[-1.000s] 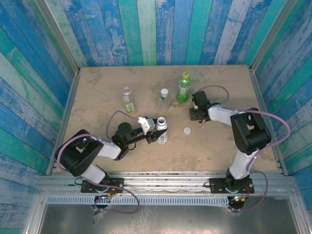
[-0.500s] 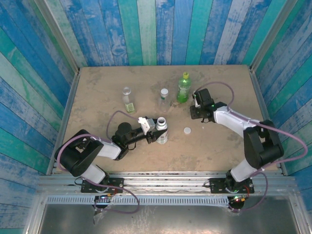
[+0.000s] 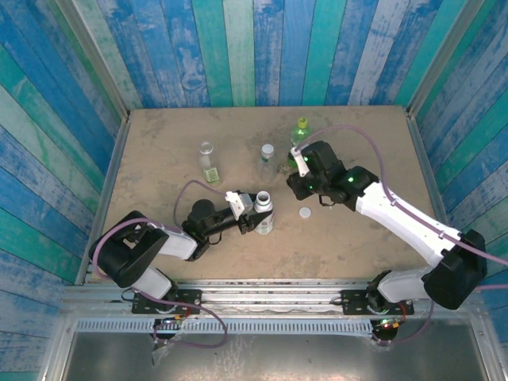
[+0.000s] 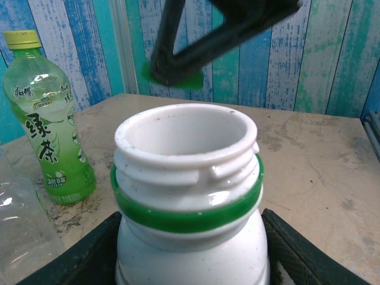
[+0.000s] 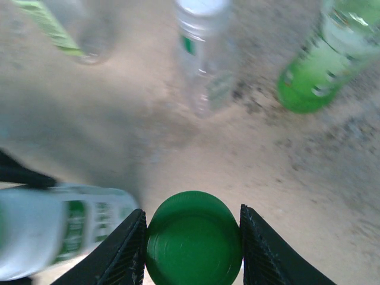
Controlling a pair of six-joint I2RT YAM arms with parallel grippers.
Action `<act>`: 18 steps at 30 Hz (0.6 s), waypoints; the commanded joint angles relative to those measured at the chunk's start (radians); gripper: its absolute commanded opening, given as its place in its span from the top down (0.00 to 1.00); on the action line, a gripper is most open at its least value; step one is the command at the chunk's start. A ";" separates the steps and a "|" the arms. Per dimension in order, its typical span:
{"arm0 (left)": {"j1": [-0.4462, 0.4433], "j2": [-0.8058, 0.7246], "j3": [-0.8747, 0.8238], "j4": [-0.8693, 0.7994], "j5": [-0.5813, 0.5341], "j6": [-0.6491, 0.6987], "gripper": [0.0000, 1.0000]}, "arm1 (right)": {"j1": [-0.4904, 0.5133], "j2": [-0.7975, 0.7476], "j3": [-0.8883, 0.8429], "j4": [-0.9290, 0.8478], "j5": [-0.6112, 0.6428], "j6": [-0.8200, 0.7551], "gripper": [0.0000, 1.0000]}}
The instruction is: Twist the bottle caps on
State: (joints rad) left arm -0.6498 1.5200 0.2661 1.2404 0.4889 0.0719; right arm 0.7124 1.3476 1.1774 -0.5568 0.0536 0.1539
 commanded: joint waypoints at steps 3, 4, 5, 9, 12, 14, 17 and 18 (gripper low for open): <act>-0.002 0.004 -0.003 -0.031 -0.007 0.014 0.45 | 0.086 0.012 0.100 -0.078 -0.080 -0.024 0.60; -0.001 0.005 -0.003 -0.032 -0.007 0.013 0.45 | 0.101 0.019 0.113 -0.081 -0.086 -0.026 0.60; -0.002 0.004 -0.004 -0.032 -0.007 0.013 0.45 | 0.116 0.029 0.129 -0.085 -0.090 -0.030 0.60; -0.002 0.003 -0.003 -0.033 -0.007 0.014 0.45 | 0.157 0.076 0.170 -0.107 -0.088 -0.046 0.59; -0.002 0.003 -0.004 -0.035 -0.009 0.019 0.45 | 0.181 0.106 0.195 -0.126 -0.085 -0.064 0.60; -0.002 0.003 -0.002 -0.035 -0.012 0.022 0.44 | 0.190 0.120 0.201 -0.129 -0.085 -0.072 0.59; -0.002 0.004 -0.003 -0.035 -0.012 0.022 0.45 | 0.197 0.142 0.205 -0.135 -0.081 -0.079 0.59; -0.001 0.004 -0.003 -0.035 -0.013 0.023 0.45 | 0.199 0.149 0.206 -0.137 -0.077 -0.080 0.59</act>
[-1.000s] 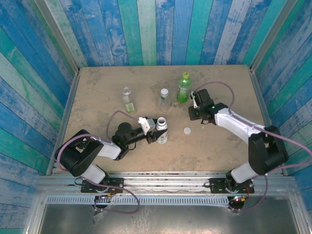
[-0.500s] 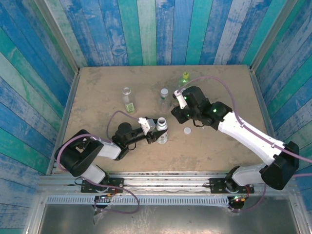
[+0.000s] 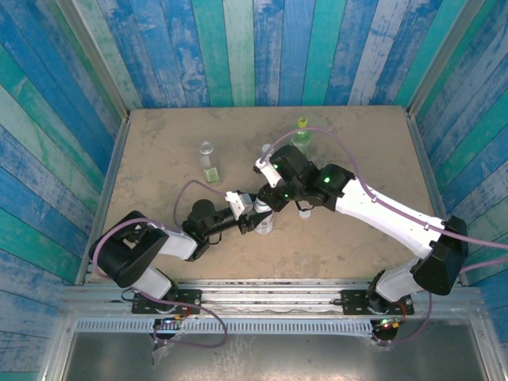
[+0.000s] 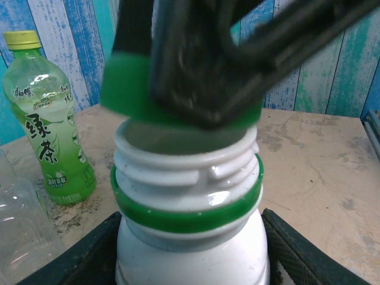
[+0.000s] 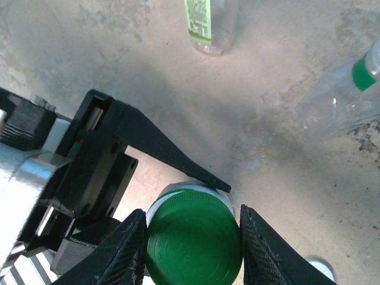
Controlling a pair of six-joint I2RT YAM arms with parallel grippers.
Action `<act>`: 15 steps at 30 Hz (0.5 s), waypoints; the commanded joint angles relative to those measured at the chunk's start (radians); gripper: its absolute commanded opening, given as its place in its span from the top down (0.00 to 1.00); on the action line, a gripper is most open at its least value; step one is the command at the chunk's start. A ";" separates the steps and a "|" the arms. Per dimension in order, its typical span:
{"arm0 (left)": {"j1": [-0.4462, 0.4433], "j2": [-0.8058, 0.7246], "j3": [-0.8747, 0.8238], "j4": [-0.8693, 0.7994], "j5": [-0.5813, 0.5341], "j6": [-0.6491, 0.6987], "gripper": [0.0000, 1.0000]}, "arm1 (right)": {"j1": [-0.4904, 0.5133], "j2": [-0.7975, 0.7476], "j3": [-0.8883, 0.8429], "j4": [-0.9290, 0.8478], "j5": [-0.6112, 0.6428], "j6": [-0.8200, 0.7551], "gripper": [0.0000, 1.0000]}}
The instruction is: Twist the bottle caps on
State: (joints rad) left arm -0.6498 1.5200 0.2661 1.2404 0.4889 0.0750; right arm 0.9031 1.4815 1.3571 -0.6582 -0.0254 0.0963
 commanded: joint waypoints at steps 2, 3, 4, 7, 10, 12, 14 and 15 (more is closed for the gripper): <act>-0.002 0.004 -0.005 -0.036 -0.011 0.020 0.45 | 0.013 0.025 0.029 -0.040 0.002 -0.026 0.59; -0.002 0.005 -0.004 -0.036 -0.012 0.020 0.45 | 0.015 0.029 0.030 -0.041 0.002 -0.027 0.59; -0.002 0.005 -0.004 -0.036 -0.012 0.022 0.45 | 0.018 0.033 0.031 -0.042 0.001 -0.030 0.59; -0.002 0.005 -0.003 -0.035 -0.012 0.021 0.44 | 0.028 0.043 0.037 -0.054 0.004 -0.049 0.60; -0.002 0.005 -0.005 -0.037 -0.013 0.020 0.44 | 0.042 0.045 0.037 -0.076 0.018 -0.087 0.60; -0.002 0.005 -0.005 -0.038 -0.012 0.021 0.44 | 0.047 0.047 0.033 -0.087 0.026 -0.104 0.60; -0.002 0.008 -0.004 -0.038 -0.010 0.021 0.45 | 0.052 0.059 0.043 -0.108 0.044 -0.118 0.60; -0.002 0.007 -0.003 -0.038 -0.009 0.020 0.44 | 0.055 0.065 0.051 -0.122 0.049 -0.123 0.60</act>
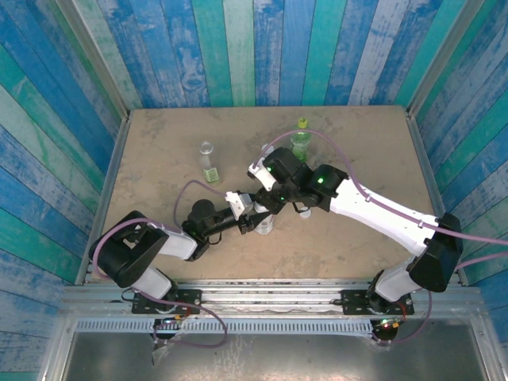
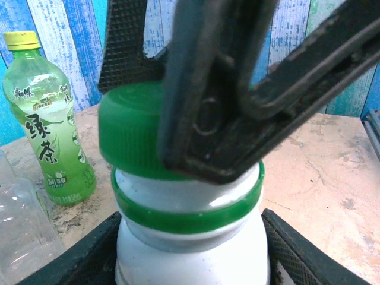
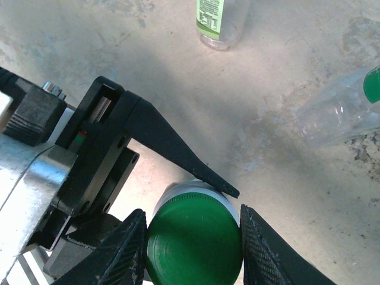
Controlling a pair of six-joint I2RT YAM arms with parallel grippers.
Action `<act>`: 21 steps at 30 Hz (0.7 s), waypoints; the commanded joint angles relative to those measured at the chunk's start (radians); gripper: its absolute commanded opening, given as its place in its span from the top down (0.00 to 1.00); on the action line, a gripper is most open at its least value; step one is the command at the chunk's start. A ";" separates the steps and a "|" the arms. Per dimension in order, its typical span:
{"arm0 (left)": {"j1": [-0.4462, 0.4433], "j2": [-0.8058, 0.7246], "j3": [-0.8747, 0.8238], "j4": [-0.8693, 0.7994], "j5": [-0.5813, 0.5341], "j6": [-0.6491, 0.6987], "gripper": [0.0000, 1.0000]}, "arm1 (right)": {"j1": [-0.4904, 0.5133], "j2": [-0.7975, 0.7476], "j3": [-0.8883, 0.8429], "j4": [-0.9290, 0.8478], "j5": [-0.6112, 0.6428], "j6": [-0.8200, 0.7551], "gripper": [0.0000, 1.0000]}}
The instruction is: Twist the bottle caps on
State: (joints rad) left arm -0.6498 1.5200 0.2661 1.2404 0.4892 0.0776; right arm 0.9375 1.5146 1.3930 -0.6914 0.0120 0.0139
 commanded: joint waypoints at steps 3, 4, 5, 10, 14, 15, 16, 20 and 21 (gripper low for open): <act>-0.002 0.006 -0.003 -0.041 -0.011 0.017 0.44 | 0.029 0.052 0.029 -0.105 0.019 -0.056 0.59; -0.003 0.005 -0.003 -0.040 -0.011 0.017 0.44 | 0.030 0.057 0.028 -0.104 0.019 -0.055 0.59; -0.002 0.006 -0.002 -0.040 -0.011 0.017 0.45 | 0.030 0.058 0.025 -0.104 0.022 -0.052 0.59; -0.002 0.005 -0.002 -0.041 -0.011 0.019 0.45 | 0.028 0.060 0.024 -0.105 0.044 -0.002 0.58; -0.002 0.005 -0.003 -0.041 -0.009 0.018 0.44 | 0.023 0.061 0.034 -0.106 0.051 0.032 0.57; -0.002 0.004 -0.003 -0.042 -0.009 0.017 0.45 | 0.021 0.059 0.034 -0.105 0.051 0.036 0.57; -0.002 0.003 -0.004 -0.042 -0.009 0.018 0.44 | 0.018 0.057 0.037 -0.104 0.051 0.041 0.56; -0.002 0.000 -0.005 -0.047 -0.008 0.018 0.44 | 0.018 0.051 0.055 -0.096 0.046 0.040 0.52; -0.002 -0.001 -0.005 -0.049 -0.007 0.020 0.44 | 0.018 0.049 0.059 -0.094 0.043 0.036 0.50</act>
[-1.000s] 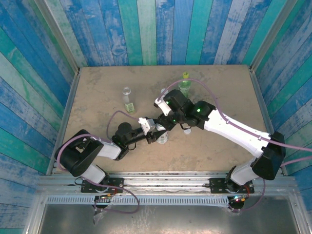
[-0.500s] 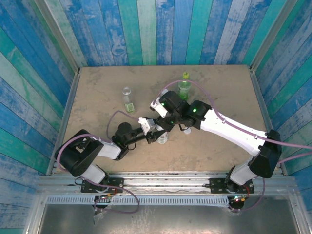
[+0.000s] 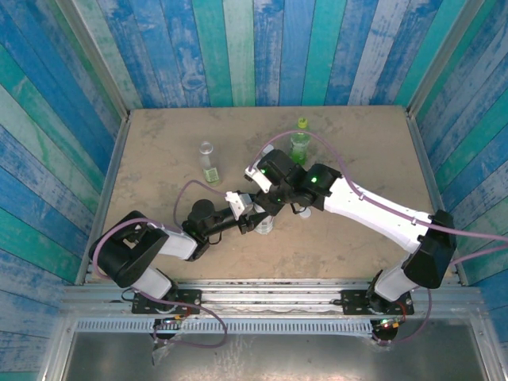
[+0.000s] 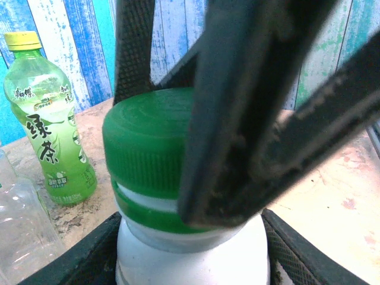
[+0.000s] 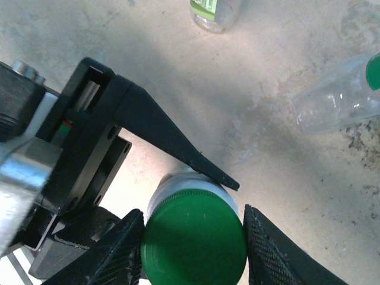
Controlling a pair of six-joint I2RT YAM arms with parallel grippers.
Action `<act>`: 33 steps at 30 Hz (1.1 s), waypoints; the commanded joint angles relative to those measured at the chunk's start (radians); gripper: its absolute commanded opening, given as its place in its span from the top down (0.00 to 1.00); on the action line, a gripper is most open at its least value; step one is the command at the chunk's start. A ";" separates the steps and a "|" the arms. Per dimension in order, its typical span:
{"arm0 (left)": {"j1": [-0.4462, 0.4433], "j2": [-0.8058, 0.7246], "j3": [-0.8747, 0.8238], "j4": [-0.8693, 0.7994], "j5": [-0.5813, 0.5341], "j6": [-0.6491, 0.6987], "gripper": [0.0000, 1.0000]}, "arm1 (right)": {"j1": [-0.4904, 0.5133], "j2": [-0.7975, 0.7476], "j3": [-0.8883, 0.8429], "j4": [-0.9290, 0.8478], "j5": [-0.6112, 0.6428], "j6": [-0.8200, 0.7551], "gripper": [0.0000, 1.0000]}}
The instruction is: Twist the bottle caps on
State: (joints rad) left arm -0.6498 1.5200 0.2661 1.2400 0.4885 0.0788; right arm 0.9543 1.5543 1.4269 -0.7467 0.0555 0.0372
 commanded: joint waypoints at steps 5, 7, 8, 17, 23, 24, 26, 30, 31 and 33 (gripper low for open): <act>-0.002 -0.007 -0.008 -0.053 -0.007 0.022 0.44 | 0.001 -0.022 0.027 -0.017 0.014 0.003 0.34; -0.001 -0.008 -0.007 -0.054 -0.007 0.024 0.44 | 0.000 -0.044 0.013 0.004 0.005 0.002 0.28; -0.002 -0.007 -0.006 -0.053 -0.007 0.024 0.44 | 0.000 -0.056 0.005 0.018 -0.002 0.005 0.26; -0.002 -0.004 -0.004 -0.057 -0.003 0.025 0.44 | -0.074 -0.100 -0.058 0.098 -0.143 0.051 0.42; -0.002 -0.013 -0.005 -0.068 -0.006 0.030 0.44 | -0.124 -0.084 -0.091 0.095 -0.188 0.050 0.58; -0.002 -0.013 -0.005 -0.069 -0.005 0.031 0.44 | -0.128 -0.083 -0.096 0.095 -0.195 0.049 0.60; -0.002 -0.012 -0.004 -0.071 -0.005 0.029 0.44 | -0.137 -0.081 -0.108 0.095 -0.209 0.049 0.64; -0.001 -0.004 -0.002 -0.069 -0.002 0.032 0.44 | -0.156 -0.088 -0.143 0.098 -0.244 0.049 0.67; -0.002 -0.003 -0.002 -0.067 -0.003 0.031 0.44 | -0.164 -0.092 -0.154 0.103 -0.252 0.057 0.67; -0.002 -0.003 -0.002 -0.068 -0.002 0.032 0.44 | -0.176 -0.096 -0.169 0.103 -0.284 0.069 0.68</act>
State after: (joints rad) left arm -0.6498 1.5200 0.2661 1.2373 0.4889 0.0834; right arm 0.7921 1.4567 1.3025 -0.5930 -0.1825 0.0906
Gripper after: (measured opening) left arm 0.576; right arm 0.325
